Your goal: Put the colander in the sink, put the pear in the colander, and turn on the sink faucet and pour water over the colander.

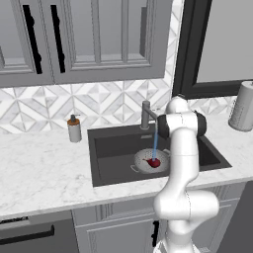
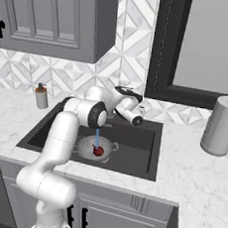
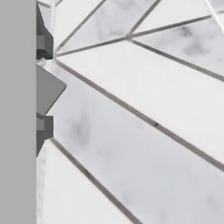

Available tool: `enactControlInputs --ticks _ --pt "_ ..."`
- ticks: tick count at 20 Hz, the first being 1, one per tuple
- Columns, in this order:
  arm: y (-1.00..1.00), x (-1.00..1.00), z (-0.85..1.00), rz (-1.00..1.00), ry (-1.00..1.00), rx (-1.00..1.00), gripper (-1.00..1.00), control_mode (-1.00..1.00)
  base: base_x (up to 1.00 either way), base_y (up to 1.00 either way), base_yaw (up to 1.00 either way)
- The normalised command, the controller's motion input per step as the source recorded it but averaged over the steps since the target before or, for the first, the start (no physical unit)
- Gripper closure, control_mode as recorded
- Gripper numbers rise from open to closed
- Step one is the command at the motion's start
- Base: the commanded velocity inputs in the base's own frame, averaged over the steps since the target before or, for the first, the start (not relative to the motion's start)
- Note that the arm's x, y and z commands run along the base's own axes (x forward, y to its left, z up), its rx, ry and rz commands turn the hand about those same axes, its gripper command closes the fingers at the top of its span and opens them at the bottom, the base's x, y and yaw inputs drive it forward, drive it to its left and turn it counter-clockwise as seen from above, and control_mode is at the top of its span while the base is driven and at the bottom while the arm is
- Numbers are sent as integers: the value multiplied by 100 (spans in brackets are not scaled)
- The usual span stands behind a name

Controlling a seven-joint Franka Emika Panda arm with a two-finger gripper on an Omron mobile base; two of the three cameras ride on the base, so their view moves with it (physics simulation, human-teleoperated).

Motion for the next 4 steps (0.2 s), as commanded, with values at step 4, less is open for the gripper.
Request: enactControlInputs --ticks 4 --pt "-24 -18 -11 0 0 -2 100 -100 0 0 0"
